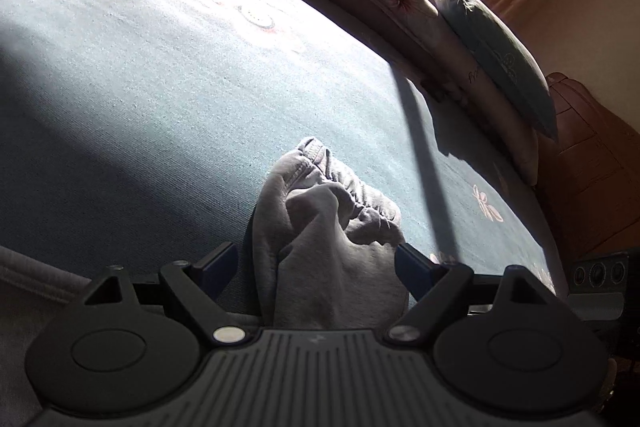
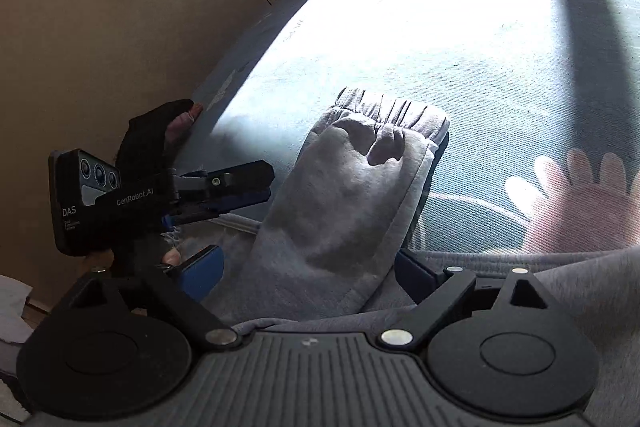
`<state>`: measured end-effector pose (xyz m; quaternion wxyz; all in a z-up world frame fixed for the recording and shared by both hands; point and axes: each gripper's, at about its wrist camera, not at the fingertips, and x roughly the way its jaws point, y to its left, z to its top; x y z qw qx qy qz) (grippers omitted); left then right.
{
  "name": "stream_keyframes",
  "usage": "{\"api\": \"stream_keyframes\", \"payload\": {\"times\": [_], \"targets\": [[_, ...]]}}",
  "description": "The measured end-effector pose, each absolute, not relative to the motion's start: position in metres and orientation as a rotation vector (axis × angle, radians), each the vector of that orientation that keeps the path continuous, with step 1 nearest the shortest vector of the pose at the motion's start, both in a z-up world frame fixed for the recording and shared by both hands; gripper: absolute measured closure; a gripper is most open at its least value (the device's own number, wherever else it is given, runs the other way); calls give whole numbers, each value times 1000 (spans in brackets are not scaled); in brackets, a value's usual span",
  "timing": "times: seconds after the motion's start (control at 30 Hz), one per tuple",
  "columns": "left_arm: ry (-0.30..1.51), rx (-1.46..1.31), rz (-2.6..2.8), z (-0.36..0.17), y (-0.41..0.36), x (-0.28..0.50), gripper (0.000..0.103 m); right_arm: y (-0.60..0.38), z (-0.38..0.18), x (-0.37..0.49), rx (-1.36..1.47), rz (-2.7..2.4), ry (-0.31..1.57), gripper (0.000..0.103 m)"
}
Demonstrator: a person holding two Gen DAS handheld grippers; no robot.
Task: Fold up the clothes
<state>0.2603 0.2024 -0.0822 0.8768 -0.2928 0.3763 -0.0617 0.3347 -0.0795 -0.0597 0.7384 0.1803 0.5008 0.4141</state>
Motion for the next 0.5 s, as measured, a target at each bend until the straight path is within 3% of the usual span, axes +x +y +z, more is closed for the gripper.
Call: {"api": "stream_keyframes", "payload": {"times": [0.1,0.33,0.37,0.4,0.47,0.5], "targets": [[781,-620,-121,-83,206,259,18,-76,-72,346,402,843,1142,33],[769,-669,-87,-86,221,258,18,-71,-78,361,397,766,1087,37],[766,-675,-80,-86,223,258,18,-71,-78,362,399,758,1087,49],[763,-681,-71,-86,225,258,18,-71,-79,363,401,751,1087,67],[751,-689,-45,-85,233,256,17,-71,-79,365,416,750,1081,90],[744,-693,-27,-85,236,254,17,-71,-77,364,434,764,1070,90]]}}
